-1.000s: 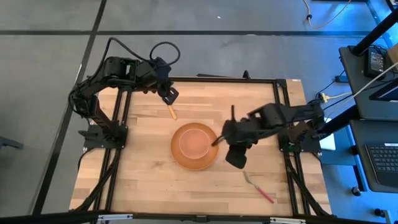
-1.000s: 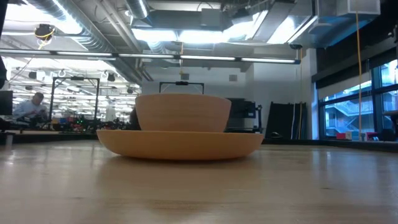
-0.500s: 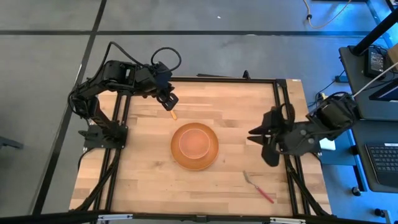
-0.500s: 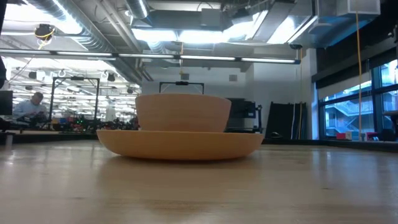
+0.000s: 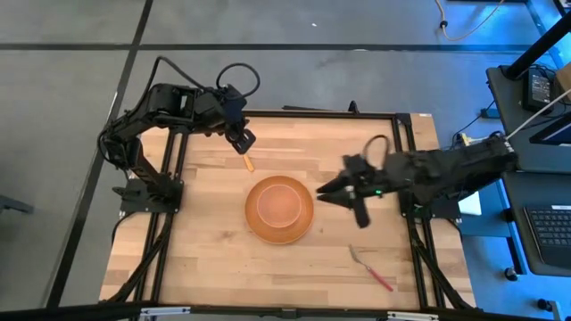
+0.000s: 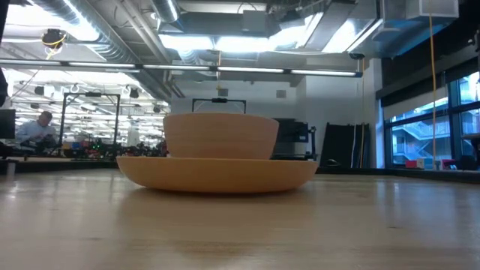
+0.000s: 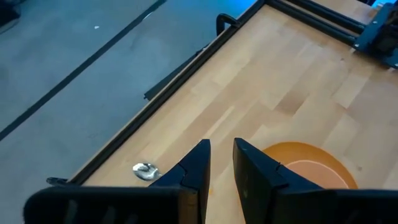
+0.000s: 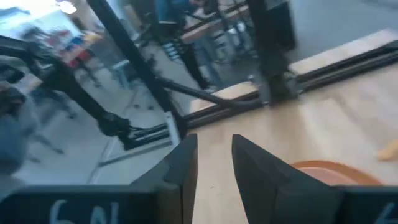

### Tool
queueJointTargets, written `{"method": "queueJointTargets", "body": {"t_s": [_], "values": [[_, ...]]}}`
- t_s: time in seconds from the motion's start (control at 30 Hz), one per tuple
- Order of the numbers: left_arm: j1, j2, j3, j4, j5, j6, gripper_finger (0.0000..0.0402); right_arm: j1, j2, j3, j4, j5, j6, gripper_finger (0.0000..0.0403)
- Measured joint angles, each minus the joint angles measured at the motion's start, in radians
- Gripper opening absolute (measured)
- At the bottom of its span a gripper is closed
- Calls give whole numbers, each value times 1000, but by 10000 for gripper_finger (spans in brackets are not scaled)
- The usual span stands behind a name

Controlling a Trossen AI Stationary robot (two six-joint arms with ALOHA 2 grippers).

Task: Set table place
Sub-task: Put the pink fork to the right of the orange plate

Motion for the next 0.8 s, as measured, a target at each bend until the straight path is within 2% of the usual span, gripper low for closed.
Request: {"method": "queueJointTargets", "body": {"t_s": [0.1, 0.27, 0.43, 0.63, 0.8], "values": [[12, 0, 0, 0, 0, 16, 63, -89, -1, -110, 80, -135, 81, 101], [31, 0, 0, 0, 0, 31, 63, -186, -36, -226, -200, -404, 301, 101], [39, 0, 0, 0, 0, 31, 63, -141, -81, -306, -399, -609, 582, 101], [39, 0, 0, 0, -15, 3, 63, -3, -89, -351, -544, -692, 859, 101], [39, 0, 0, 0, -22, -46, 63, 92, -83, -396, -529, -628, 907, 101]]}}
